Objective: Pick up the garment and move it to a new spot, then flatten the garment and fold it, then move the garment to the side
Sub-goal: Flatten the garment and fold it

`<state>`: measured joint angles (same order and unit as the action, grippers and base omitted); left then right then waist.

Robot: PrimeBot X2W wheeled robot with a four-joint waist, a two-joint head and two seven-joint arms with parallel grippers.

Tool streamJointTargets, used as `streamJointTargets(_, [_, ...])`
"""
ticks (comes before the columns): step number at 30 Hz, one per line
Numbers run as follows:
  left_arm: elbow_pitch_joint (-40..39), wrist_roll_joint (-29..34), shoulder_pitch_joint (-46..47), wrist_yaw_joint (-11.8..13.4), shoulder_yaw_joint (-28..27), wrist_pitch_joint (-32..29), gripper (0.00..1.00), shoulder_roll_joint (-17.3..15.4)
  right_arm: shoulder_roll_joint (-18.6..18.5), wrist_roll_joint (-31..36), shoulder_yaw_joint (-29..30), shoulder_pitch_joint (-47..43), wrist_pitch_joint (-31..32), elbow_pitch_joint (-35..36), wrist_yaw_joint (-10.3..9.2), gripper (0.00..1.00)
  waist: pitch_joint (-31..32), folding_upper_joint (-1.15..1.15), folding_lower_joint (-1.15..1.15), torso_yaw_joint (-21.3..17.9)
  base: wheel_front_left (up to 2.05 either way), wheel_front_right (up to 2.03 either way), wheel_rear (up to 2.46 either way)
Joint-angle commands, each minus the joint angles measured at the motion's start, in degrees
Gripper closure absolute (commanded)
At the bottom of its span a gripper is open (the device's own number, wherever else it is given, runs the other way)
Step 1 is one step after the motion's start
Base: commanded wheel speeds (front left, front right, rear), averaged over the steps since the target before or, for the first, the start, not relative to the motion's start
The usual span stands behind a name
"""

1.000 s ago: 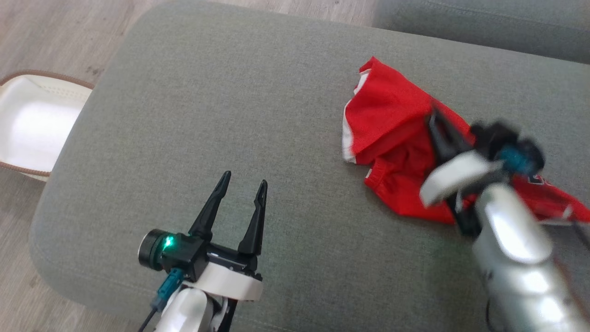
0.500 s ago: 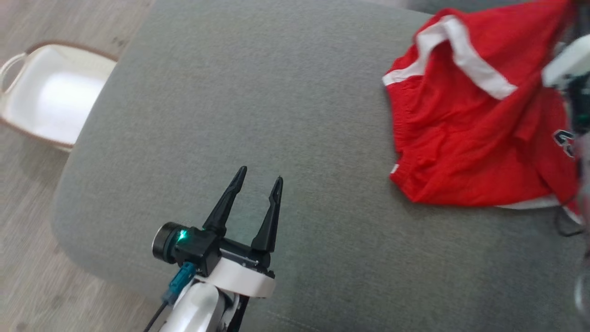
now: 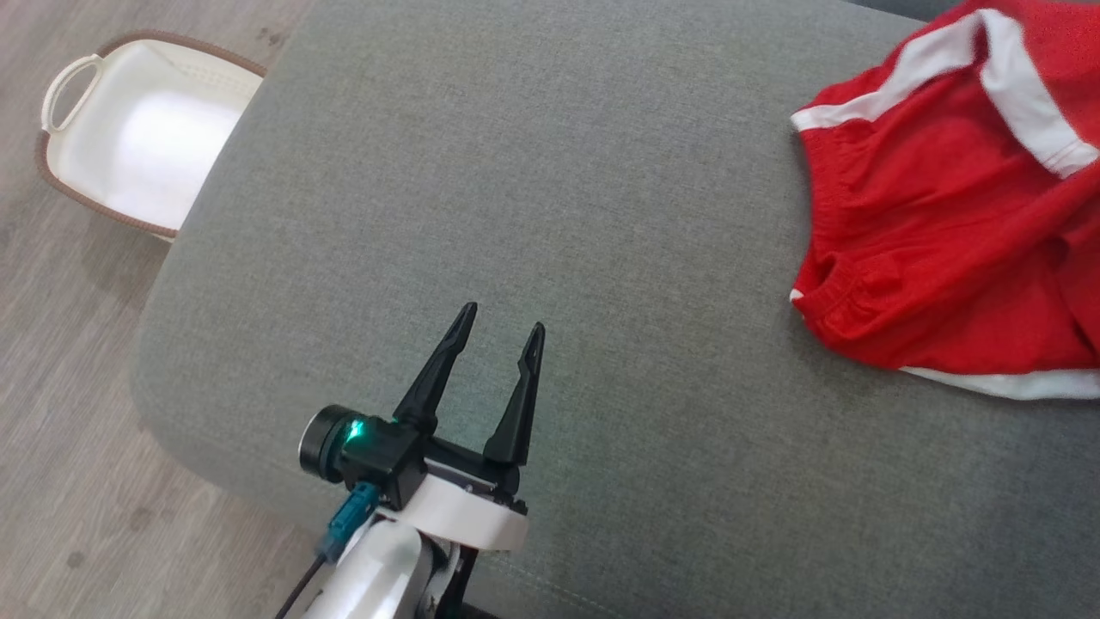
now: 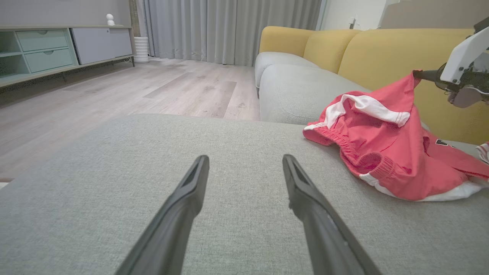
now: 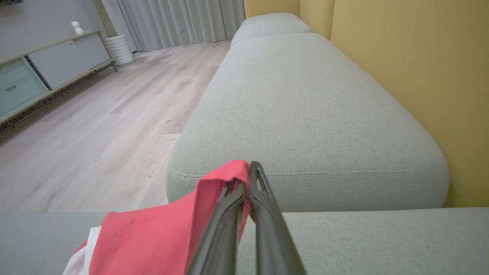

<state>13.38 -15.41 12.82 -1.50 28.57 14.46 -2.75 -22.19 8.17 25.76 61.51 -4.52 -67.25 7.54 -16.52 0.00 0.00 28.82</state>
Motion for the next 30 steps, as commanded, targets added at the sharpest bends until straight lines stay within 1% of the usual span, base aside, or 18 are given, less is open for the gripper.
streamJointTargets(1, [-1.78,-0.27,2.01,0.48,-1.20,0.54,0.00,-0.13,-0.40,2.13,0.78,1.85,-0.12,1.47,-0.05,0.00,-0.13,0.00,0.00,-0.21,0.00,0.00,0.00])
streamJointTargets(4, [-1.60,-0.17,2.26,0.68,-1.23,0.54,0.00,-0.13,0.36,5.92,4.42,1.43,0.26,1.71,-0.05,0.00,-0.04,0.00,0.00,-0.87,0.00,0.00,0.00])
streamJointTargets(6, [-1.31,0.09,2.22,0.74,-1.54,0.54,0.00,-0.13,2.17,8.44,6.95,0.77,-0.29,1.80,-0.05,0.00,0.75,0.00,0.00,-2.02,0.00,0.00,0.00])
streamJointTargets(8, [-1.04,0.45,2.12,0.66,-1.93,0.54,0.00,-0.13,3.29,9.54,8.19,0.09,-1.14,1.76,-0.05,0.00,1.68,0.00,0.00,-3.01,0.00,0.00,0.00])
streamJointTargets(10, [-0.75,1.05,1.94,0.41,-2.44,0.54,0.00,-0.13,5.10,9.64,8.46,-0.20,-2.97,1.14,-0.05,0.00,3.02,0.00,0.00,-4.18,0.00,0.00,0.00])
streamJointTargets(13, [-0.31,2.11,1.30,0.10,-3.96,0.54,0.00,-0.13,7.90,9.09,6.05,-1.04,-6.84,-0.92,-0.05,0.00,5.62,0.00,0.00,-6.44,0.00,0.00,0.00])
streamJointTargets(18, [0.02,3.77,-0.64,-0.83,-6.95,0.54,0.00,-0.13,12.66,5.78,-0.81,-4.36,-10.20,-2.68,-0.05,0.00,10.14,0.00,0.00,-10.34,0.00,0.00,0.00])
streamJointTargets(20, [-0.18,4.28,-1.60,-1.16,-7.96,0.54,0.00,-0.13,14.85,3.30,-4.66,-6.33,-10.41,-0.78,-0.05,0.00,11.56,0.00,0.00,-11.82,0.00,0.00,0.00])
streamJointTargets(23, [-0.41,5.18,-3.08,-1.60,-9.47,0.54,0.00,-0.15,17.29,-2.59,-12.43,-12.43,-10.45,7.15,-0.05,0.00,13.27,0.00,0.00,-14.03,0.00,0.00,0.00])
streamJointTargets(26, [-0.51,5.83,-4.54,-2.04,-10.86,0.54,0.00,-0.20,18.28,-10.04,-21.58,-21.99,-10.46,16.82,-0.05,0.00,14.88,0.00,0.00,-15.94,0.00,0.00,0.00])
streamJointTargets(27, [-0.51,6.01,-5.02,-2.18,-11.25,0.54,0.00,-0.20,18.38,-12.73,-23.88,-25.58,-10.46,20.18,-0.05,0.00,15.45,0.00,0.00,-16.46,0.00,0.00,0.00])
streamJointTargets(28, [-0.51,6.01,-5.02,-2.18,-11.25,0.54,0.00,-0.20,18.38,-12.73,-23.88,-25.58,-10.46,20.18,-0.05,0.00,15.45,0.00,0.00,-16.46,0.00,0.00,0.00])
streamJointTargets(30, [-0.64,6.30,-5.92,-2.50,-11.83,0.54,0.00,-0.20,18.23,-17.07,-27.86,-32.62,-10.46,26.57,-0.05,0.00,16.30,0.00,0.00,-17.32,0.00,0.00,0.00])
